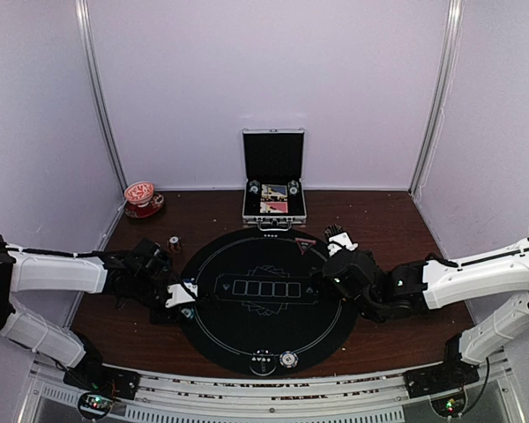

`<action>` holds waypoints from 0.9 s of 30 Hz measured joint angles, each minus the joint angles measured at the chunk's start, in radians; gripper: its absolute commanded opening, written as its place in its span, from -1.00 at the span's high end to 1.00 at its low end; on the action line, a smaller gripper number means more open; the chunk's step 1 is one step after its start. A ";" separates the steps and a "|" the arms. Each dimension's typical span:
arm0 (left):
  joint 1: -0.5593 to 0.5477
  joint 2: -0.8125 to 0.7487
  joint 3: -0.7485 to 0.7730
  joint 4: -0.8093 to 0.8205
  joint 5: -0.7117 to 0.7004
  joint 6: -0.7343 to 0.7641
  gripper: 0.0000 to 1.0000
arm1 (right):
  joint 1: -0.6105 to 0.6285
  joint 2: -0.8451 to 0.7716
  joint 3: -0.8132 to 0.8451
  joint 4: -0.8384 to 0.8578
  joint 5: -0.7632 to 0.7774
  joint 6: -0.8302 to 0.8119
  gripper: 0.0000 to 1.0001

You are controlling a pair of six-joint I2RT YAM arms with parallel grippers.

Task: Distribute texas hold em gaming equipment
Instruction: Place the poker chips pile at the small blind area.

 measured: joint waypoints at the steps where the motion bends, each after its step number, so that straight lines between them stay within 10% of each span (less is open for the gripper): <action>1: 0.000 0.003 -0.003 0.000 0.000 0.000 0.54 | 0.000 0.000 0.000 0.000 0.000 0.000 -1.00; 27: -0.006 0.005 -0.011 0.001 -0.023 0.000 0.16 | 0.001 0.004 0.000 0.000 0.000 0.000 -1.00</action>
